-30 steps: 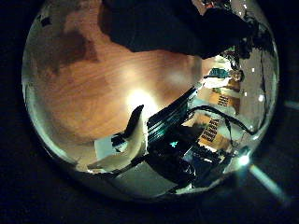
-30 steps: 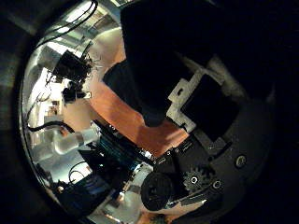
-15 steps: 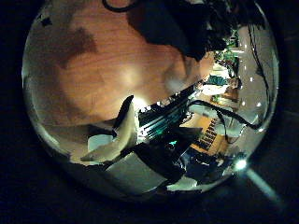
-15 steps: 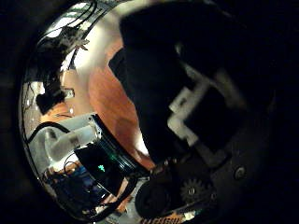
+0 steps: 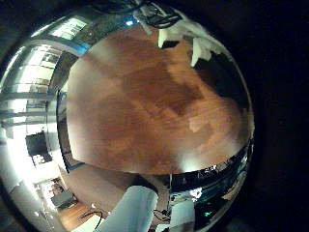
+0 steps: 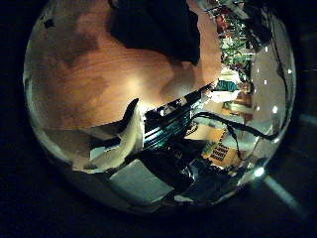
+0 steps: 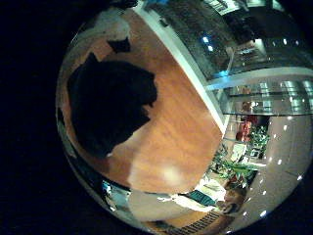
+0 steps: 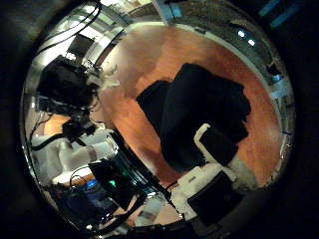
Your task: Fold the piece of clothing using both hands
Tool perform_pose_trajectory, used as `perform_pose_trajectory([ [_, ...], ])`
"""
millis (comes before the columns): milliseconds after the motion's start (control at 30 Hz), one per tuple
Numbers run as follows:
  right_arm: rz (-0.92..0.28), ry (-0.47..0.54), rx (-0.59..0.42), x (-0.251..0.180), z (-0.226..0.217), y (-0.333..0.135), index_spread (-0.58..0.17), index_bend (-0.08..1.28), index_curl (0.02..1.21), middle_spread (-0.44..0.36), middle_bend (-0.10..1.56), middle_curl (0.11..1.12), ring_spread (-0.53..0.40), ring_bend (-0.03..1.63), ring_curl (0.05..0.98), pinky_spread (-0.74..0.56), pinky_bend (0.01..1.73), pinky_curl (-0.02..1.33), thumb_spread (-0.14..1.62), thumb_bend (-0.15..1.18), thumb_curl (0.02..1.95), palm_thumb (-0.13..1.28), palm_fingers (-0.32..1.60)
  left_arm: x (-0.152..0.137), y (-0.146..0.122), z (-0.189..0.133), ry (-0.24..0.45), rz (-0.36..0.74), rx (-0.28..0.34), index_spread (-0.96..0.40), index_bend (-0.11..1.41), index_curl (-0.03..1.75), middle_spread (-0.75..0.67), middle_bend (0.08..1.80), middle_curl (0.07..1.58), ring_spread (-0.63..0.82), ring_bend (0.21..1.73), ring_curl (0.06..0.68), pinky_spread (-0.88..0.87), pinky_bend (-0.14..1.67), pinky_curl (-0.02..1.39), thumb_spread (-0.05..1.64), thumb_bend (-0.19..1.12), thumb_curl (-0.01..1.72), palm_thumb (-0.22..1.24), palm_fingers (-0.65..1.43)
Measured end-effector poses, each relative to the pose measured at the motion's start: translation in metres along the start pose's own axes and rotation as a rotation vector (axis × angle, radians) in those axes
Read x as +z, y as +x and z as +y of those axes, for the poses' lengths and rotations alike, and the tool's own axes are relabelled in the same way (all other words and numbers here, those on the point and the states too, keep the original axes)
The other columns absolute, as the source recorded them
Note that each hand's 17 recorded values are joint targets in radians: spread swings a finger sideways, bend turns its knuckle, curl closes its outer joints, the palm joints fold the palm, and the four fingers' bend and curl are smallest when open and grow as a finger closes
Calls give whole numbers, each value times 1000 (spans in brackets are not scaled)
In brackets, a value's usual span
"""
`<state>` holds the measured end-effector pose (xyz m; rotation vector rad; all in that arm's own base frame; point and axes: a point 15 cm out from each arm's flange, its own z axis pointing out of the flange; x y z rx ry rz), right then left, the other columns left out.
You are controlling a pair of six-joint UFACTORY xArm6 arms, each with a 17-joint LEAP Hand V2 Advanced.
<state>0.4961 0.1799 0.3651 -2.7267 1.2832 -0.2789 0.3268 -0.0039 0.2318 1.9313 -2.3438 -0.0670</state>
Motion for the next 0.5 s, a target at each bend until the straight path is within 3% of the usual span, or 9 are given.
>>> perform_pose_trajectory([
  [200, -38, 12, 88, -22, 50, 51, -436, 161, 296, -158, 269, 394, -130, 797, 341, 138, 935, 448, 1181, -16, 512, 810, 26, -26, 22, 7, 2, -17, -42, -37, 159, 317, 149, 197, 368, 188, 721, 233, 273, 440, 336, 1125, -20, 337, 416, 166],
  [333, -69, -70, 128, -25, 89, 63, -420, 167, 297, -145, 282, 391, -115, 783, 330, 180, 877, 418, 1175, -13, 505, 820, 32, -44, 20, 17, -35, -42, -58, -37, 161, 316, 147, 196, 371, 183, 725, 233, 274, 445, 336, 1123, -21, 341, 417, 164],
  [500, -121, -191, 190, -33, 143, 67, -392, 170, 299, -100, 297, 385, -71, 746, 308, 239, 803, 372, 1189, -19, 488, 803, 57, -57, 17, 33, -85, -91, -36, -37, 159, 315, 147, 198, 375, 181, 728, 232, 275, 447, 335, 1123, -21, 344, 417, 160],
])
